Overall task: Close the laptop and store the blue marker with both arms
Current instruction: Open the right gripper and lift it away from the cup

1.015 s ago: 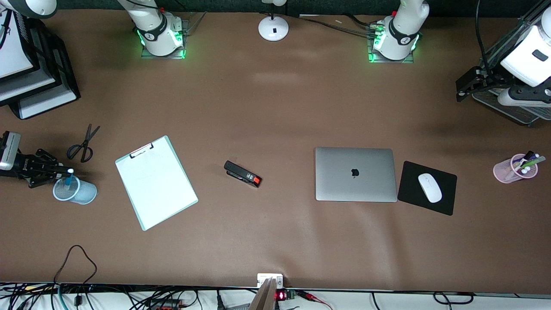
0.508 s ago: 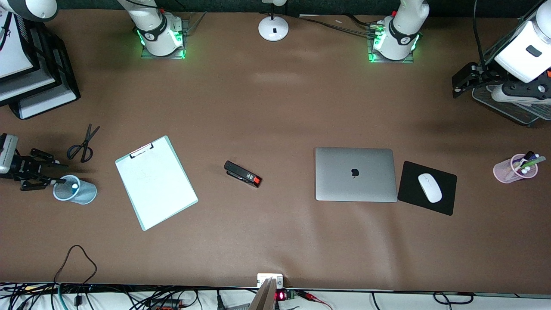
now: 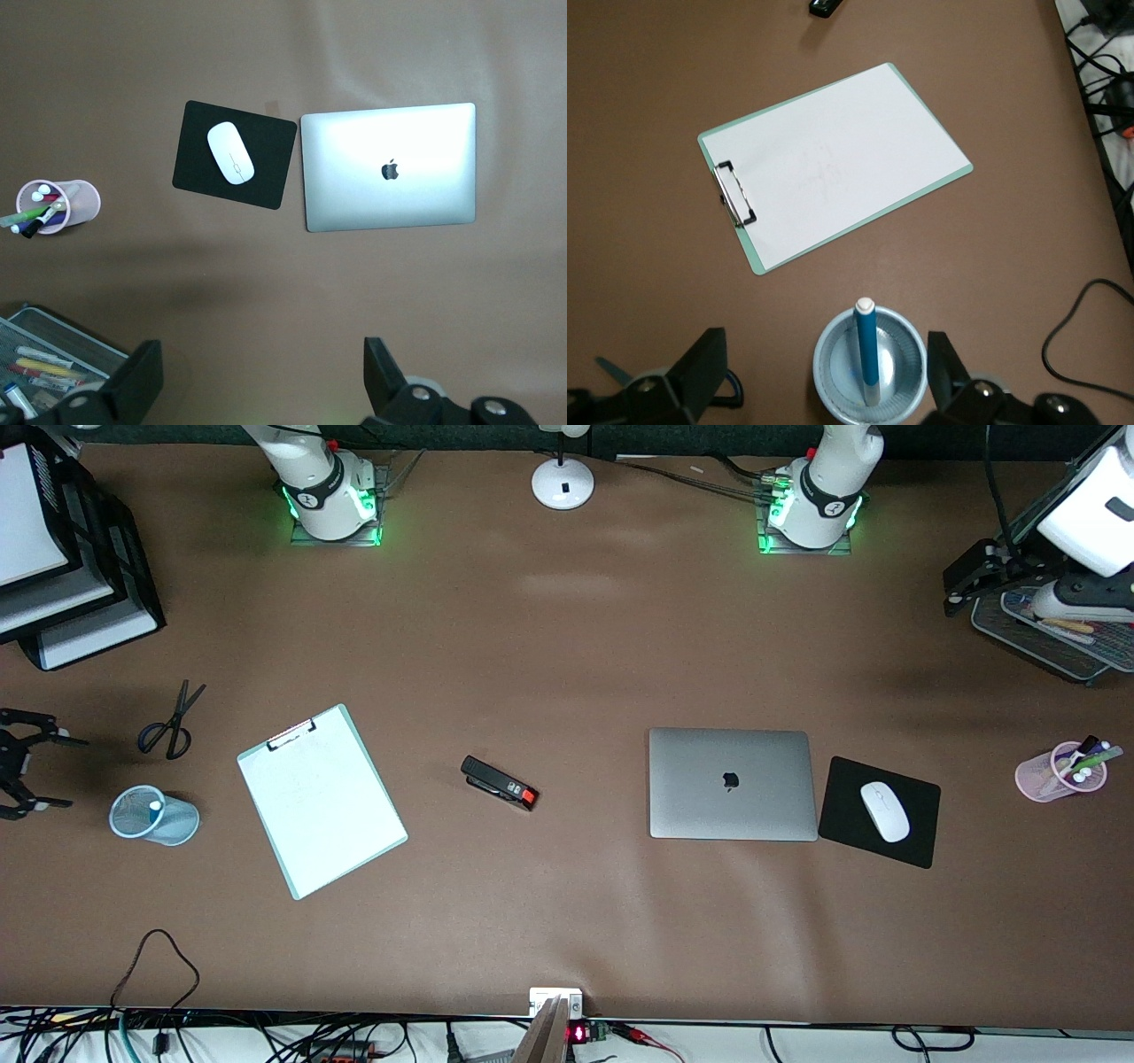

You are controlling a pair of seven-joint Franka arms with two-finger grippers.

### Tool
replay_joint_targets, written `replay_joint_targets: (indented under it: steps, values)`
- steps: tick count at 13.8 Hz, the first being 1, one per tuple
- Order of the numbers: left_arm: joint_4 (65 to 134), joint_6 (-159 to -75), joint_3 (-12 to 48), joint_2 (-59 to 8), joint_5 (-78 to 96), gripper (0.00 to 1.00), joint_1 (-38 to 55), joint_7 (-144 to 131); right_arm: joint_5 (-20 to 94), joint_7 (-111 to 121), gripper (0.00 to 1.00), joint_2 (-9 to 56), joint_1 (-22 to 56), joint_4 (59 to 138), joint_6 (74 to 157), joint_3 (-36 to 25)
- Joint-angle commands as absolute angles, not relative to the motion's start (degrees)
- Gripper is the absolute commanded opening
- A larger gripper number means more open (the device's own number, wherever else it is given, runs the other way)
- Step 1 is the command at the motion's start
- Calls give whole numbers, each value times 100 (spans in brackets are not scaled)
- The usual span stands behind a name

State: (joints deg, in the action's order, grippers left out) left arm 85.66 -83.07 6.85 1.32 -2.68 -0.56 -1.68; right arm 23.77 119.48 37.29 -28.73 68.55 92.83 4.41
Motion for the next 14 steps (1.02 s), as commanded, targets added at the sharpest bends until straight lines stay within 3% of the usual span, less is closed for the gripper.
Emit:
replay_joint_targets:
  steps: [1, 7, 14]
  values:
    - [8569, -8244, 474, 193, -176, 100, 132, 88, 2110, 11112, 100, 3078, -2550, 7216, 9264, 448]
    - [8674, -8288, 527, 246, -167, 100, 123, 88, 1618, 9303, 100, 1926, -1935, 7953, 9159, 448]
    - [8763, -8473, 527, 229, -176, 100, 132, 88, 1266, 6579, 100, 1293, -1354, 8384, 9009, 448]
